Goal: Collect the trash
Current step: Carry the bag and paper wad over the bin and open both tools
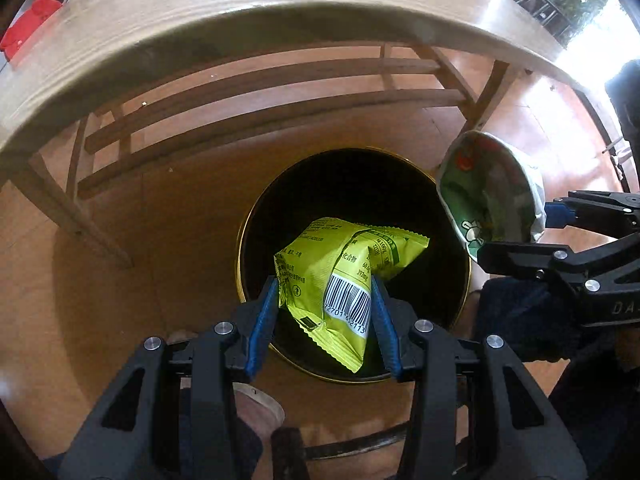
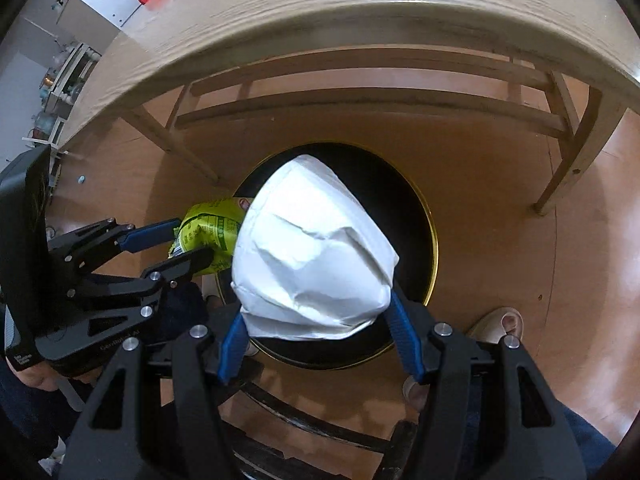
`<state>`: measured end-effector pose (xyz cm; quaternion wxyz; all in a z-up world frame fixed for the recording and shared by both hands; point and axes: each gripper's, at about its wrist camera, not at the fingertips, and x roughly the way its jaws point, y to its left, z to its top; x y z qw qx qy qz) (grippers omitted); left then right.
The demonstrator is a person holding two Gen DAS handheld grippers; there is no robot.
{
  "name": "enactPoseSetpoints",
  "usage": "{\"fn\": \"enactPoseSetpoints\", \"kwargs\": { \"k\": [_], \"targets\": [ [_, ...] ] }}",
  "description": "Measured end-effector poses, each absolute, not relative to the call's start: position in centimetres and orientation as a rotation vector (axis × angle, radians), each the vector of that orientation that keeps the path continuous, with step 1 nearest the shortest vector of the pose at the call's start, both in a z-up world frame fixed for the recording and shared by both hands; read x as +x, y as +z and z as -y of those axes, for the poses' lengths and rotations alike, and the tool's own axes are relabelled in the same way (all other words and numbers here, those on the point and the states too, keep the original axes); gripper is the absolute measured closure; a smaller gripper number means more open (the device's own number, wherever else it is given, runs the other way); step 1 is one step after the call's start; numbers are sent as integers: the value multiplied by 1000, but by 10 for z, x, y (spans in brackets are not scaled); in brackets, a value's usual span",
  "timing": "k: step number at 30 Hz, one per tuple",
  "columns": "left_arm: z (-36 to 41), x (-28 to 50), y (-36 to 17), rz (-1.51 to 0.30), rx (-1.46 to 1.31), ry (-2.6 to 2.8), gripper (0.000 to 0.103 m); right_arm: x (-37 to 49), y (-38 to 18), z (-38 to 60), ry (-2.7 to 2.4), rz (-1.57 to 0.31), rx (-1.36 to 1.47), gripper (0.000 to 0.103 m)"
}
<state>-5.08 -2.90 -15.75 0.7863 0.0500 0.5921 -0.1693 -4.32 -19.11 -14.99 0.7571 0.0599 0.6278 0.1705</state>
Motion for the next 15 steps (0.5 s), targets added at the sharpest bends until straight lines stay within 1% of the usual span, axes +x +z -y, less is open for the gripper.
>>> {"fn": "enactPoseSetpoints", "kwargs": {
  "k": [8,9,10,11,13,14,15],
  "targets": [
    [28,-50,-156,-1280,96,-378,57,-41,-146,196,363,-1360,141,42],
    [28,-50,-156,-1280,96,-379,55,-41,-144,196,364,-1360,143,41],
    [28,-50,-156,-1276,102,-382,52,-41,-143,196,363,-1359,144,41],
    [29,-50,-155,-1272,108,-386,44,-40,-143,196,362,-1359,142,40],
    [31,-51,-153,-1266,110,-396,35,-41,-143,195,362,-1363,138,33],
    [32,-52,-153,-1263,114,-397,30,-41,-142,194,363,-1358,131,33],
    [32,-52,-152,-1261,119,-396,28,-42,-140,193,358,-1350,122,33]
  ]
}}
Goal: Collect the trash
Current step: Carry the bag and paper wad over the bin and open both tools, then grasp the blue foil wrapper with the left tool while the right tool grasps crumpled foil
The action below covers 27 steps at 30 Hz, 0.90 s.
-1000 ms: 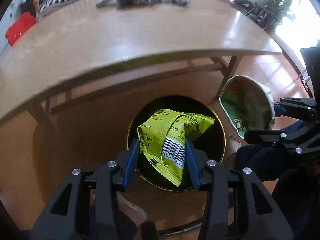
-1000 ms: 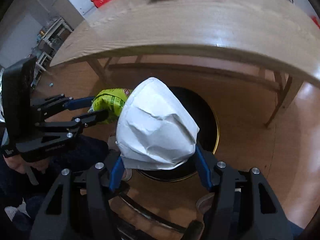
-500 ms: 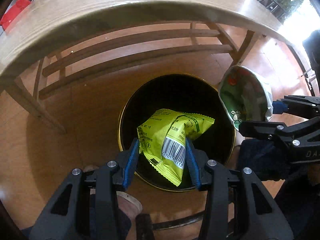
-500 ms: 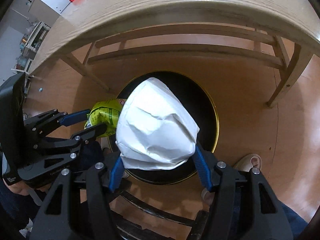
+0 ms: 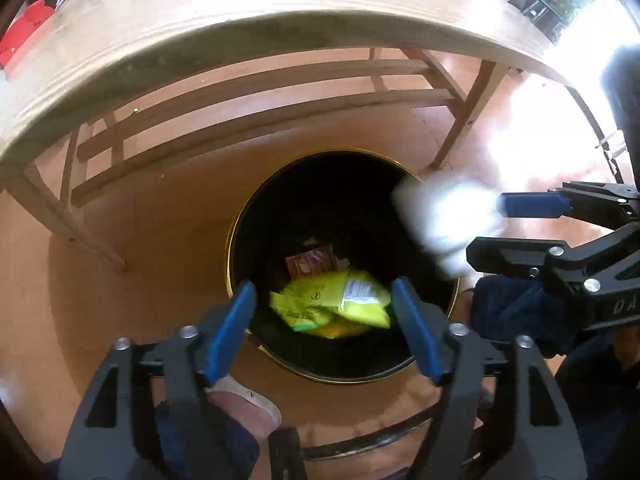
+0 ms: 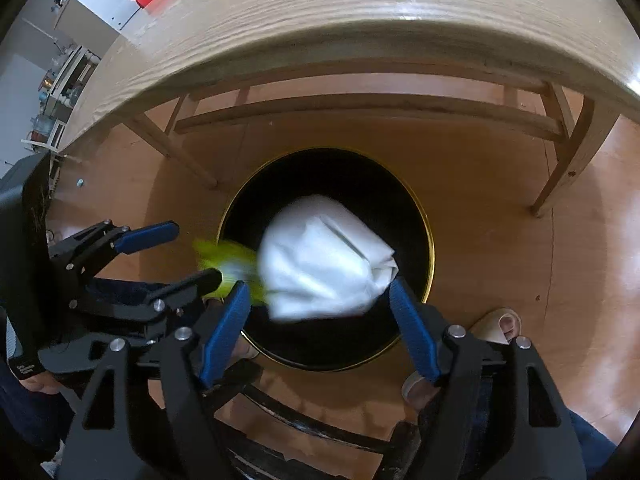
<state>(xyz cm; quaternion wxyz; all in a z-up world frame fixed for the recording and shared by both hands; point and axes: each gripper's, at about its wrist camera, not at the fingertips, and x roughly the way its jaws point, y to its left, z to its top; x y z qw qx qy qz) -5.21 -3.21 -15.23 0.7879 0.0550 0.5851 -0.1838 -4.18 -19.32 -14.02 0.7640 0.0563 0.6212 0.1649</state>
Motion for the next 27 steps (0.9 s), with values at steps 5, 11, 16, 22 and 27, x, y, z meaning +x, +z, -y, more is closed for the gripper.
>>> {"fn": "enactPoseSetpoints", "kwargs": {
  "k": [5,11,16,22,27],
  "targets": [
    [30,-51,-153,-1265,122,-377,25,-41,-137,195,352,-1338,137,32],
    [31,-56,-139,-1244,119,-390,20,-49,-116,194,384,-1276,116,29],
    [30,-75,-95,-1147,114,-520,19,-67,-65,197,495,-1132,134,26],
    [20,-54,-35,-976,112,-509,12,-40,5,221,438,-921,171,21],
    [10,13,2,-879,107,-416,8,14,35,229,340,-832,158,11]
  ]
}}
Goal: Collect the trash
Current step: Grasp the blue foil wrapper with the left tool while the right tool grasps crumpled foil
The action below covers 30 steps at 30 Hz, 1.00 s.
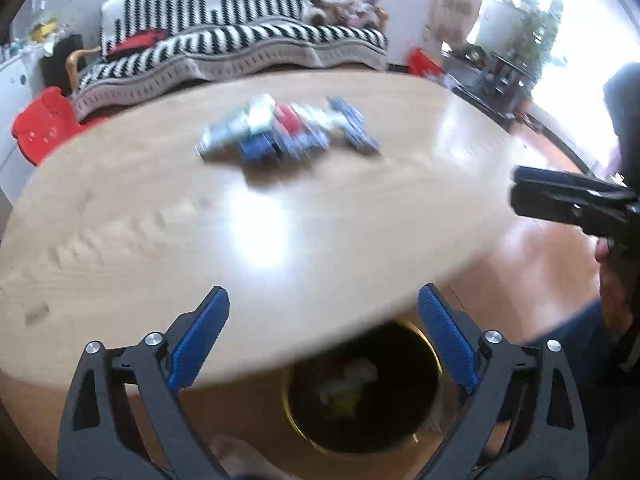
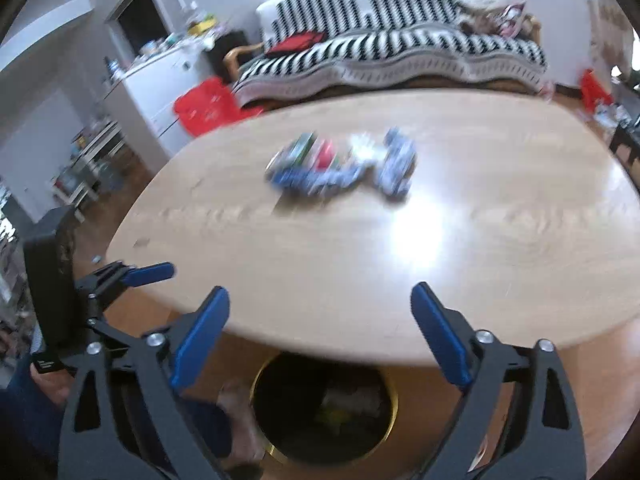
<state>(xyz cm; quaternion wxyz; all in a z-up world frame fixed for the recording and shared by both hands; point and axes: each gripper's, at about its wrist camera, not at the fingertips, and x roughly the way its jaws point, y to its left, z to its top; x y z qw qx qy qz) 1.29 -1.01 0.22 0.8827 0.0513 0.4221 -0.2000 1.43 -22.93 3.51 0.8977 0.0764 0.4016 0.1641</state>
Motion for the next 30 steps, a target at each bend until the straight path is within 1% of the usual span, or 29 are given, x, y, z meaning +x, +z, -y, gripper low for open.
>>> {"fn": "enactPoseSetpoints", "kwargs": {
  "k": [3,6,10,14,19,24,26,28,30],
  "targets": [
    [12,59,7,-855,121,-401,7,51,36,230,298,-827,157,10],
    [19,101,0,-829,169,-379,7,93,19,237,275,-868,178,10],
    [27,145,-21,-890,124,-368,7,121,-6,250,217,-905,209,10],
    [40,162,-31,-884,141,-384,7,133,-25,259,195,-924,224,10],
    [52,181,-37,-875,172,-360,7,155,-34,264,201,-949,243,10],
    [46,197,-44,-907,100,-371,7,181,-40,261,206,-964,258,10],
    [46,201,-46,-903,109,-363,7,191,-41,263,207,-970,269,11],
    [44,205,-48,-903,96,-356,7,201,-44,260,214,-977,263,16],
    [44,206,-51,-907,93,-367,9,209,-48,256,217,-990,250,21]
  ]
}}
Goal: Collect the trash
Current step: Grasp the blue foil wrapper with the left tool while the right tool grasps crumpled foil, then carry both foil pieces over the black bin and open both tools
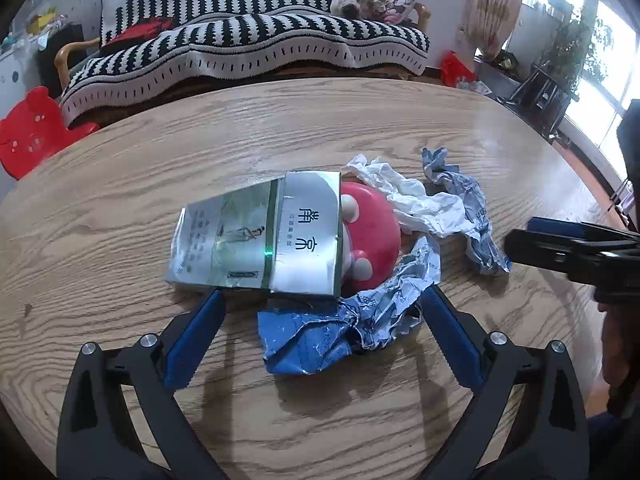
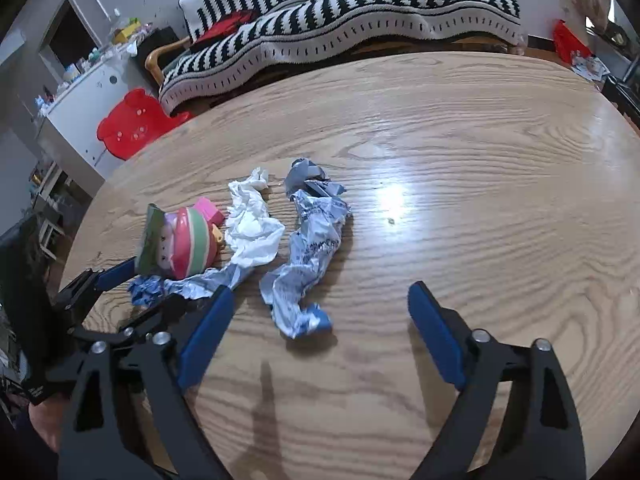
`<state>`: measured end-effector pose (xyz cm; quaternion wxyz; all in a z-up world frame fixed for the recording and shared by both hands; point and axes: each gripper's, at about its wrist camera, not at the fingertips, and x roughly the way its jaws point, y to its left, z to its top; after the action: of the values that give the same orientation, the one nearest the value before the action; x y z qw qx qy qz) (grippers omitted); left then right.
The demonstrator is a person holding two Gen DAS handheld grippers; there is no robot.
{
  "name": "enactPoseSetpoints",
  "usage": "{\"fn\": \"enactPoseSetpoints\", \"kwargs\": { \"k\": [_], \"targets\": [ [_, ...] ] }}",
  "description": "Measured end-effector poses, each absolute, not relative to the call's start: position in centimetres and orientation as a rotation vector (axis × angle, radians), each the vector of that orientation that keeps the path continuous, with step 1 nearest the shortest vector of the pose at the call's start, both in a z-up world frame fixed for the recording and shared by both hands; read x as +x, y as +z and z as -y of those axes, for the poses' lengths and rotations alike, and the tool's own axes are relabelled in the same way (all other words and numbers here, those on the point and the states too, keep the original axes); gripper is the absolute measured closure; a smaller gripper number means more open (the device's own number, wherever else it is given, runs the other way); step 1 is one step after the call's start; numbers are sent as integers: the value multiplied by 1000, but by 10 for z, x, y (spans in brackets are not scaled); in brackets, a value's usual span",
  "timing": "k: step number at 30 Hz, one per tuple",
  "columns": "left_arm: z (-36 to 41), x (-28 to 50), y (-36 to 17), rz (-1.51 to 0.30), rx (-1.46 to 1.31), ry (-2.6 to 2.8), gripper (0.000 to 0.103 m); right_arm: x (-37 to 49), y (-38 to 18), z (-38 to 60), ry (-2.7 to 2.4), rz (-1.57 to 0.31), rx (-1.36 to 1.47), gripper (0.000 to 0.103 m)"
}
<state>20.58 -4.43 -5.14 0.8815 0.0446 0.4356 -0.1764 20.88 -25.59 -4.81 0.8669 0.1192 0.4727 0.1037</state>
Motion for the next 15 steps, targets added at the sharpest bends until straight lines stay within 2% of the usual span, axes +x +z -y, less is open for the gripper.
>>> {"fn": "enactPoseSetpoints", "kwargs": {
  "k": [3,5,6,7,8,9,11,15],
  "targets": [
    [49,203,-53,-907,100,-406,25,216,-56,242,225,-1017,192,29],
    [52,202,-53,-906,103,-409,40,216,-58,232,217,-1006,123,36],
    [52,200,-53,-904,99,-416,46,215,-57,226,213,-1003,83,46],
    [52,199,-52,-907,87,-431,57,214,-57,224,214,-1001,66,59],
    [53,199,-51,-910,85,-432,64,213,-57,222,219,-1000,56,65],
    [54,197,-51,-910,88,-432,67,211,-57,220,226,-1000,49,73],
    [56,193,-50,-908,108,-434,70,206,-55,218,230,-990,38,76],
    [57,180,-46,-912,120,-426,71,193,-44,223,237,-945,44,79]
  ]
}}
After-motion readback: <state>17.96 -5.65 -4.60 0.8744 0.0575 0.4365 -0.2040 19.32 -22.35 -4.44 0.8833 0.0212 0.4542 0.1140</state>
